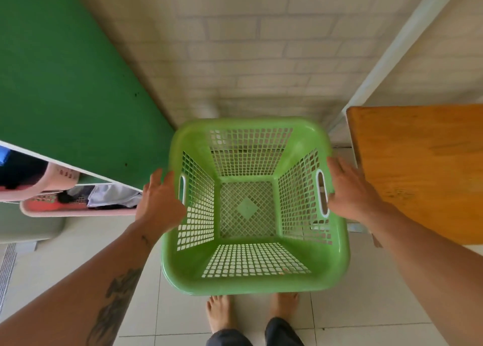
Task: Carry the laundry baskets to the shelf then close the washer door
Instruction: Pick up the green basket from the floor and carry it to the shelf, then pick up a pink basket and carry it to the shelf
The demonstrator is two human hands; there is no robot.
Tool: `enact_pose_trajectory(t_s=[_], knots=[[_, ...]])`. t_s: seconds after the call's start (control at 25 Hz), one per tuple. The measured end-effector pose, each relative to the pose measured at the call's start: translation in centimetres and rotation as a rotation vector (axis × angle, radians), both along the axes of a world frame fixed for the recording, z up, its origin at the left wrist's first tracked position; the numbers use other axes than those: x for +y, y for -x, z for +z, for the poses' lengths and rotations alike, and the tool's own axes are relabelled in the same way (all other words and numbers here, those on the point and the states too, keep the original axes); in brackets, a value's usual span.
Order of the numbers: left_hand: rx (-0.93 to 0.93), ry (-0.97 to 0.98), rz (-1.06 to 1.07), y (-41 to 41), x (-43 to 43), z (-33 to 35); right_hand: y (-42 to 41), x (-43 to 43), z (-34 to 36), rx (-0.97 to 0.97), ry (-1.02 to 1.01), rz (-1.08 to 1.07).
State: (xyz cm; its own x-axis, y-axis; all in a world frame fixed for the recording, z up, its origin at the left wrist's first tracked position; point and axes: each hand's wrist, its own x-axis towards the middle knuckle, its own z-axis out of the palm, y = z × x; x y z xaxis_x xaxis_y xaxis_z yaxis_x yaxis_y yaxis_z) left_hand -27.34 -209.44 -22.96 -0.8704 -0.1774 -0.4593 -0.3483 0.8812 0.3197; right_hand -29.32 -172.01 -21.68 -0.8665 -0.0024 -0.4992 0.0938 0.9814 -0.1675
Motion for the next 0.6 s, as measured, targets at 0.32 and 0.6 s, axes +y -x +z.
enact_pose_trajectory(t_s=[0.32,0.6], knots=[[0.032,-0.193,-0.195,-0.3,9.0,17.9,-7.7,3.1,18.3,-0.004,0.035,-0.211],[0.258,-0.355,-0.626,-2.4,25.4,35.9,-21.0,12.5,34.3,0.154,0.086,-0.567]])
